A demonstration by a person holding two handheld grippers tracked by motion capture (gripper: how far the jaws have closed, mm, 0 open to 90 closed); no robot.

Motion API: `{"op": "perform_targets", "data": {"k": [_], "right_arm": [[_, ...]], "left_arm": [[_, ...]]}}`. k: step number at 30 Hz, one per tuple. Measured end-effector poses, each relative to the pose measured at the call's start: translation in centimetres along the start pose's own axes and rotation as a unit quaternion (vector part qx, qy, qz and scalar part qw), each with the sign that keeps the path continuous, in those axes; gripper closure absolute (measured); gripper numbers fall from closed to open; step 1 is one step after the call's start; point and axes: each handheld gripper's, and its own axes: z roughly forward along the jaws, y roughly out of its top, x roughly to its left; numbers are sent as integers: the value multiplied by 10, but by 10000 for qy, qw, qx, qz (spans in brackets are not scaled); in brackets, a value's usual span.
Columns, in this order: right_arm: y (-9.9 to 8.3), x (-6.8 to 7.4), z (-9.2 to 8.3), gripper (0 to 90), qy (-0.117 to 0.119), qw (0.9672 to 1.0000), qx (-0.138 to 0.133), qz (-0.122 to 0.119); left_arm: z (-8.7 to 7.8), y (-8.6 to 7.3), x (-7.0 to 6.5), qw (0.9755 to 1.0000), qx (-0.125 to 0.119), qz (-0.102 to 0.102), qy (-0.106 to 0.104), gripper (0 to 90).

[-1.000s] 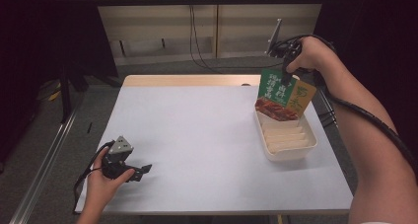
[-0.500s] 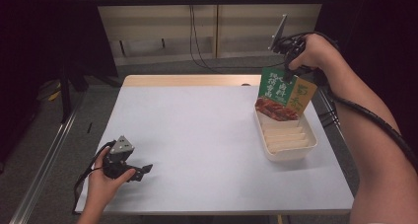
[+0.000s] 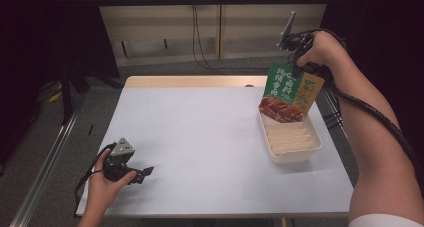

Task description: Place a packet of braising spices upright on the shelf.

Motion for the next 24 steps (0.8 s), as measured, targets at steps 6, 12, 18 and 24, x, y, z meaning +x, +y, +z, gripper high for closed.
{"op": "perform_targets", "data": {"k": [6, 12, 18, 24], "right_arm": [[-1, -6, -5, 809, -91, 9998, -135, 86], [-1, -8, -13, 785, -146, 9995, -225, 174], [-1, -5, -16, 765, -139, 9995, -238, 148], [-2, 0, -23, 744, -60, 9995, -244, 204]], "left_arm": [[0, 1, -1, 10000, 30, 13, -1, 76], [0, 0, -2, 10000, 24, 11, -6, 76], [-2, 1, -3, 10000, 6, -6, 25, 76], [-1, 1, -3, 10000, -3, 13, -1, 76]]}}
